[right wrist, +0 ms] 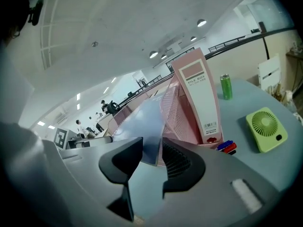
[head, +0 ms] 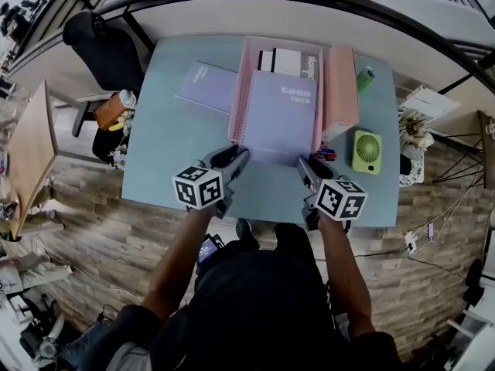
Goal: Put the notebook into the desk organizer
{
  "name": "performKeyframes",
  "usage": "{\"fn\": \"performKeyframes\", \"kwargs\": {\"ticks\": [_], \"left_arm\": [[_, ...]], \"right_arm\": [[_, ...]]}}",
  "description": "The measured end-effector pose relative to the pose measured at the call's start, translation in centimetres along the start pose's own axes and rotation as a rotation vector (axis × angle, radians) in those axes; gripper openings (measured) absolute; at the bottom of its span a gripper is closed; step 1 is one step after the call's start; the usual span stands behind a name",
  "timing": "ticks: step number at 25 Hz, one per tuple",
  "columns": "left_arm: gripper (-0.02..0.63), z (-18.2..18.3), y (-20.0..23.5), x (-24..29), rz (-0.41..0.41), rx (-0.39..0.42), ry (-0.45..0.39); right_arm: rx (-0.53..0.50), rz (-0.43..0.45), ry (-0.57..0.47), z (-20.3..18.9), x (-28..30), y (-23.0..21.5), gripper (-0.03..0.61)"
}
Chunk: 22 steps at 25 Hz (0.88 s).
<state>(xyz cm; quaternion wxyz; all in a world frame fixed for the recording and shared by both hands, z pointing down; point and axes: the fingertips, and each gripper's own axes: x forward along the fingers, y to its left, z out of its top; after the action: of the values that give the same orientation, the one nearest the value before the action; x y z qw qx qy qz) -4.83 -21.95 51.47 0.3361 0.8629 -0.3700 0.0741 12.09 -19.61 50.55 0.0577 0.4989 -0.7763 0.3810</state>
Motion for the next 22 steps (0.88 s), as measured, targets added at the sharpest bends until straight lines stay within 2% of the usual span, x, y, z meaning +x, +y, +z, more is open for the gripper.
{"fn": "performKeyframes", "kwargs": {"ticks": [7,10,18,22], "left_arm": [[0.169,-0.2,0.2,0.1,0.009,-0.006,0.002],[0.169,-0.1,0.3,0.1,0.031,0.031,0.010],[0.167,-0.2,-0.5,-0.7,0.098,0.194,0.022],[0.169,-0.3,-1.2,-1.6,0.108,0.246,0.017]], "right_arm": [[0.209,0.118,0.008,-0.7,0.6,-0.2,0.110],[0.155,0.080,0.003,-0.4,0.3,-0.3,0.081],[0.021,0.024,-0.010,-0.1,-1.0,1.1,0.067],[-0.036,0.013,-0.024,-0.1,-1.9,2.0,0.067]]}}
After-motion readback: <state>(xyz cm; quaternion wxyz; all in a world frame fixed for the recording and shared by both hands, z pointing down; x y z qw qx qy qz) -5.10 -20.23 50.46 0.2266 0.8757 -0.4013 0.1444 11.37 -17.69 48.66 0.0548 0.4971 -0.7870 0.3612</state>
